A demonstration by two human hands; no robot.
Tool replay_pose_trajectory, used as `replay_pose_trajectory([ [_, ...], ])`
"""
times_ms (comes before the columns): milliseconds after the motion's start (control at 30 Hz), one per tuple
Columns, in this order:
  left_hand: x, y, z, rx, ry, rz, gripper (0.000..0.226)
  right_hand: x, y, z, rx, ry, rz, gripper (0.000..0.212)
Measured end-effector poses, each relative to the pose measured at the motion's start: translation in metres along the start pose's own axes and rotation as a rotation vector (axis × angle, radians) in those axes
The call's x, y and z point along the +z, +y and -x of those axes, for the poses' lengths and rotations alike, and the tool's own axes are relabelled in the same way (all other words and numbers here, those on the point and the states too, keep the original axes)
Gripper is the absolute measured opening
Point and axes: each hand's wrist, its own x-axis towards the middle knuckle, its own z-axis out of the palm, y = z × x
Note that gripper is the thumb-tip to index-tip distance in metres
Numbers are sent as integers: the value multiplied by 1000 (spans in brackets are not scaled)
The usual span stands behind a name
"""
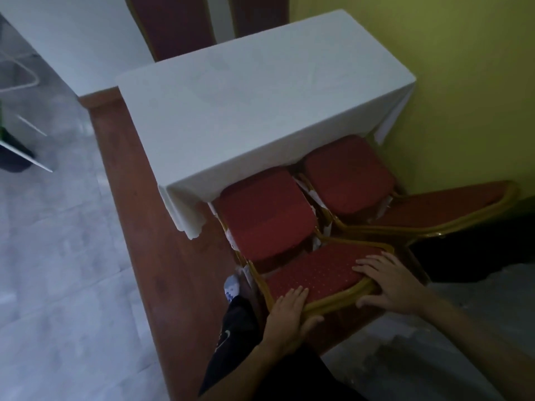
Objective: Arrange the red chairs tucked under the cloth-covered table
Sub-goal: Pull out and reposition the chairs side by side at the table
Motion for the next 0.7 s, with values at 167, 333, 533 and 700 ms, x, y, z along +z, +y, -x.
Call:
replay_pose_trajectory([
  [167,-18,-1,-20,-32,39,19,91,-5,11,-26,-34,131,9,89],
  [333,-28,-7,-34,0,0,-17,87,-9,18,-39,-45,172,46,88],
  [533,-42,-19,-47,17,-22,-14,91,-14,16,-56,-60,199,54,84],
  [700,-65,-28,-60,-1,8,36,105,-28,13,-87,-93,195,51,80],
])
